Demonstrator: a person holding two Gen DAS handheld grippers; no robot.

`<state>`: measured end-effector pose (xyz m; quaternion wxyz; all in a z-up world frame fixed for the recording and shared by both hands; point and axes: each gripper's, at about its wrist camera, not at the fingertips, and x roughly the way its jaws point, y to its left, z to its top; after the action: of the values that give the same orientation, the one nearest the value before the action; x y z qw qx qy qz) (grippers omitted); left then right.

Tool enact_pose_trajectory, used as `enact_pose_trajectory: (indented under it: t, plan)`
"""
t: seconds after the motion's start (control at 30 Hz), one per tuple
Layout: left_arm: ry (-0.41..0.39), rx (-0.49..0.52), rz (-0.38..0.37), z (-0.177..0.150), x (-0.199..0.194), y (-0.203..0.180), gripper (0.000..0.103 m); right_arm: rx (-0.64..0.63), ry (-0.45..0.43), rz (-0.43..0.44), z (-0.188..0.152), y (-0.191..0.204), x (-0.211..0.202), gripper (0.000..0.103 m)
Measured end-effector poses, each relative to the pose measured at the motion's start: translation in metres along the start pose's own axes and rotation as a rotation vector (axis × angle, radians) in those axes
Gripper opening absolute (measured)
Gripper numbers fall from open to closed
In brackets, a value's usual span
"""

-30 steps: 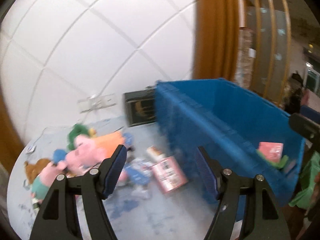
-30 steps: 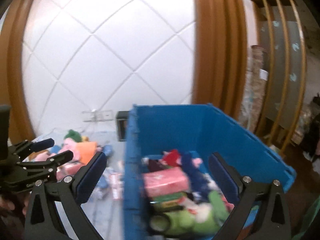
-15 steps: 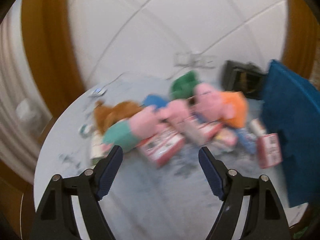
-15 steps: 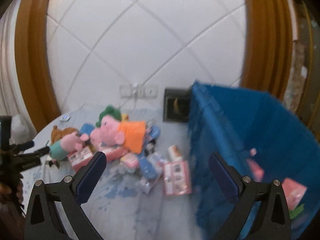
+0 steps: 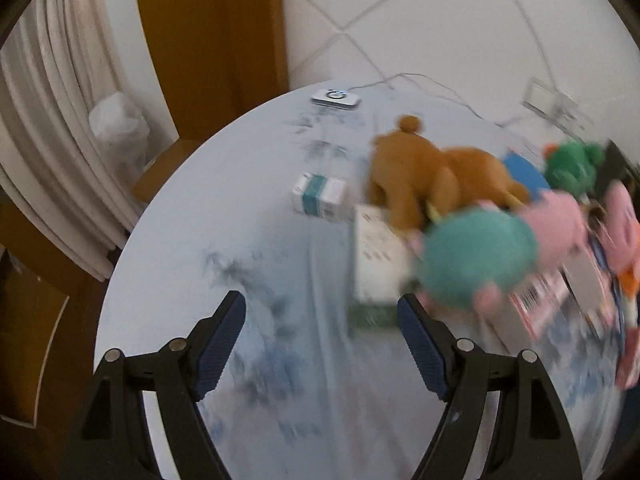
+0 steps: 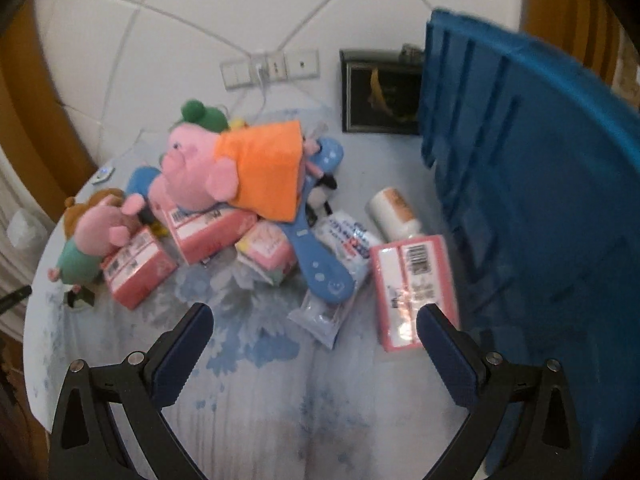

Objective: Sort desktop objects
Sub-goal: 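Move both grippers back toward the cluttered table, then grasp the Estazolam Tablets box with left gripper while right grasps wipe pack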

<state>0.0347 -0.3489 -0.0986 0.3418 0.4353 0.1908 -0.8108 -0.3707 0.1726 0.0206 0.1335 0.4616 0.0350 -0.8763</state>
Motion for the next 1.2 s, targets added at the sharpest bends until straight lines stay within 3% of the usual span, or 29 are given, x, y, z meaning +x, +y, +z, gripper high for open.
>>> enact_pose_trajectory:
  t: [0.23,0.43,0.7,0.73,0.83,0.9,0.97,1.0,1.03,1.1,1.2]
  plan:
    - [0.098,-0.074,-0.038,0.06,0.091,0.019,0.078,0.016,0.103,-0.034,0.014,0.012,0.059,0.103]
    - [0.133,-0.169,-0.028,0.105,0.147,0.019,0.078,0.017,0.184,-0.083,0.018,0.018,0.096,0.103]
    - [0.262,-0.268,-0.047,0.101,0.192,0.027,0.078,0.048,0.239,-0.096,0.015,0.01,0.124,0.103]
    - [0.284,-0.267,-0.066,0.096,0.197,0.028,0.069,0.054,0.243,-0.09,0.014,0.008,0.127,0.103]
    - [0.28,-0.201,-0.003,0.087,0.187,0.02,0.037,0.079,0.266,-0.076,0.011,0.003,0.138,0.103]
    - [0.269,-0.192,-0.013,0.078,0.178,0.019,0.036,0.087,0.271,-0.065,0.009,0.002,0.141,0.103]
    - [0.222,-0.131,0.028,0.068,0.16,0.014,0.036,0.091,0.27,-0.064,0.007,0.0,0.142,0.102]
    - [0.199,-0.095,0.052,0.062,0.15,0.01,0.036,0.094,0.274,-0.068,0.005,-0.001,0.143,0.092]
    - [0.173,-0.062,0.068,0.055,0.136,0.006,0.036,0.099,0.279,-0.069,0.004,-0.003,0.145,0.073]
    - [0.128,-0.012,0.079,0.041,0.109,-0.002,0.036,0.112,0.294,-0.057,0.001,-0.006,0.15,0.056]
    - [0.083,0.037,0.052,0.014,0.065,-0.016,0.036,0.138,0.316,-0.049,-0.004,-0.011,0.159,0.057]
